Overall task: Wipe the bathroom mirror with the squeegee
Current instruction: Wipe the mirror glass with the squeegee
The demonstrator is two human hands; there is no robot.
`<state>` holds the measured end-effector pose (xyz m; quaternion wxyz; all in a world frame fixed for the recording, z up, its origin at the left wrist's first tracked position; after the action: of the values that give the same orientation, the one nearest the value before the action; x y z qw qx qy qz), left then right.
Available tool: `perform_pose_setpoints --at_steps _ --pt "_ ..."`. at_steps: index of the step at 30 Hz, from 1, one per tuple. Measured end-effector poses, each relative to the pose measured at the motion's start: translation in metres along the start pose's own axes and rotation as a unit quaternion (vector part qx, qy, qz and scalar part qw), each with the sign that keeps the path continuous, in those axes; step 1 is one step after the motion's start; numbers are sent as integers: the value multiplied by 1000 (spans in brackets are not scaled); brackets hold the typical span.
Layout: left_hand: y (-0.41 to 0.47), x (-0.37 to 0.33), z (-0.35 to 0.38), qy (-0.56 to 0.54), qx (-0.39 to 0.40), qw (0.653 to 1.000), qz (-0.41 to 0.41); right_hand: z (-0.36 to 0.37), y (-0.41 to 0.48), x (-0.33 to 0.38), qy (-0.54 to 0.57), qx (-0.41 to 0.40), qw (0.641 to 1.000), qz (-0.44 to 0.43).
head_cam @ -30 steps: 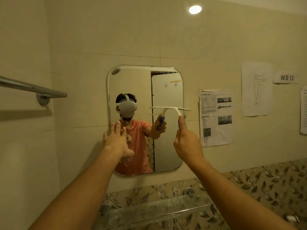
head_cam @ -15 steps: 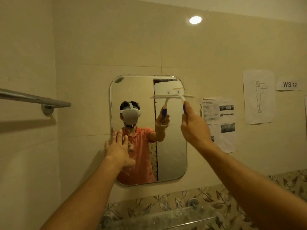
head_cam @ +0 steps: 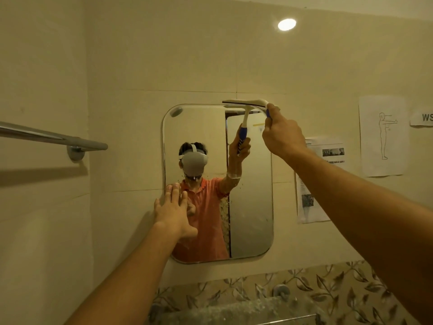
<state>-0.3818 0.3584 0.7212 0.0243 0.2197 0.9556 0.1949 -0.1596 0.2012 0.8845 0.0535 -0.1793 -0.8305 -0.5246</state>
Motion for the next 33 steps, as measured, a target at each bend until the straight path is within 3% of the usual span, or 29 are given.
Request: perform_pose_setpoints --at_steps 13,33 --pt "3 2 1 5 -5 1000 -6 9 -26 -2 -11 8 1000 -8" --pt "2 3 -1 5 6 1000 -4 39 -119 -27 -16 84 996 32"
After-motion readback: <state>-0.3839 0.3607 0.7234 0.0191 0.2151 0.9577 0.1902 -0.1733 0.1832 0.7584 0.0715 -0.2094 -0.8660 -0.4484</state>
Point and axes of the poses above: each hand's wrist, its own y-axis towards the middle knuckle, its own z-axis out of the palm, x = y × z, the point moved 2 cm from there along y, towards the middle knuckle, and after that the axes turned 9 degrees about -y, right-handed, at the moved point
